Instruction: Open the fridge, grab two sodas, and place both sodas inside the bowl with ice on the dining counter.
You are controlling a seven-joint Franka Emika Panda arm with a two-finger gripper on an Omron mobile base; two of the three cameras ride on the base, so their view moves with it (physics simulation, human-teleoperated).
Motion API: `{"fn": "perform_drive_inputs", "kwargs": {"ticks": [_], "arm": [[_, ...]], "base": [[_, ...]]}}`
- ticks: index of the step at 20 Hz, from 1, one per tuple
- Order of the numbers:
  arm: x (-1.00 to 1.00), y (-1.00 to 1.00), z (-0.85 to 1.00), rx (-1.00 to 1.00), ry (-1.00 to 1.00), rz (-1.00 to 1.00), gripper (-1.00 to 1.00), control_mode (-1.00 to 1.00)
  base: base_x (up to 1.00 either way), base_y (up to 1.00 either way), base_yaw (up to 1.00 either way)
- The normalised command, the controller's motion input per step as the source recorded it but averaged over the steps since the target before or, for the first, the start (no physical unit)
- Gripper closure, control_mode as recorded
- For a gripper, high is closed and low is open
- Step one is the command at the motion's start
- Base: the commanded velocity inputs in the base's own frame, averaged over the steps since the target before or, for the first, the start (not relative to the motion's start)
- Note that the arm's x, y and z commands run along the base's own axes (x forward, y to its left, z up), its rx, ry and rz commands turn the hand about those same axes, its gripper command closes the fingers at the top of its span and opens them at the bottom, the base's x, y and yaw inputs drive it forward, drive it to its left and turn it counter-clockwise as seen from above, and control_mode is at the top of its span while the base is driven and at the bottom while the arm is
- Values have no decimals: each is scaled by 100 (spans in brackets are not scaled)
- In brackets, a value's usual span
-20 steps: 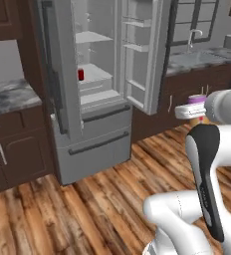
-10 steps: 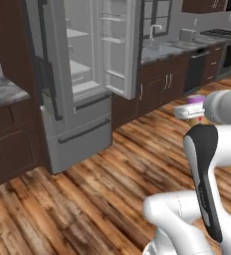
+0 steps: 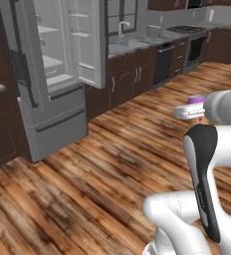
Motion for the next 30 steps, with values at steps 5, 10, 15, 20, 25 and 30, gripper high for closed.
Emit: {"fn": "perform_drive_inputs", "kwargs": {"ticks": [5,10,15,20,25,30], "arm": [[0,0,0,0,0,0,100,100],[0,0,0,0,0,0,100,100],[0,0,0,0,0,0,100,100],[0,0,0,0,0,0,100,100],[0,0,0,0,0,0,100,100],[0,0,0,0,0,0,100,100]], "base": [[-92,-47,-18],[-79,-63,-17],[-33,-92,-9],[-1,-100,0],[0,-100,0],[0,-100,0]]}}
